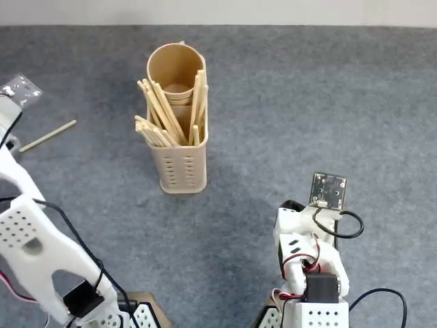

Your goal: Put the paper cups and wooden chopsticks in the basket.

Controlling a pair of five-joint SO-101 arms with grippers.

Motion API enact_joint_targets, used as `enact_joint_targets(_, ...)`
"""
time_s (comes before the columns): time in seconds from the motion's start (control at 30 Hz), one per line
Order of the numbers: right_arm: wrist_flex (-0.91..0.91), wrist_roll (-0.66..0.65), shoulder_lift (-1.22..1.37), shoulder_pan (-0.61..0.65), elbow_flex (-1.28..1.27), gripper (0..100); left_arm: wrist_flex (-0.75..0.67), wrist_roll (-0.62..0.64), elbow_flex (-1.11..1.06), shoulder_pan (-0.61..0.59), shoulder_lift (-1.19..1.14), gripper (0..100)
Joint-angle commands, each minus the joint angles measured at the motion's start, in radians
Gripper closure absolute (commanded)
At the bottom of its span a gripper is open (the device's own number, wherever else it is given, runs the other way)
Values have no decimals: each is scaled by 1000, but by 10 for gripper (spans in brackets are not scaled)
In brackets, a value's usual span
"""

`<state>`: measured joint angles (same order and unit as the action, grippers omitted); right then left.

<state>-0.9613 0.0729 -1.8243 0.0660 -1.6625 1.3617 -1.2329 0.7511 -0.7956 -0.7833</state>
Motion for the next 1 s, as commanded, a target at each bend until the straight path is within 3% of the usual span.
enact_joint_targets(0.0,2,-9,-1,-10,-160,994,43,-38,131,5,-53,820)
enact_joint_targets(0.27,2,-9,-1,-10,-160,994,49,-34,306,4,-208,821)
enact_joint_targets(0.57,2,-9,-1,-10,-160,994,51,-43,360,5,-308,825)
enact_joint_targets(0.77,2,-9,-1,-10,-160,994,140,-155,360,5,-360,826)
enact_joint_targets(0.97,2,-9,-1,-10,-160,994,186,-196,360,8,-386,934)
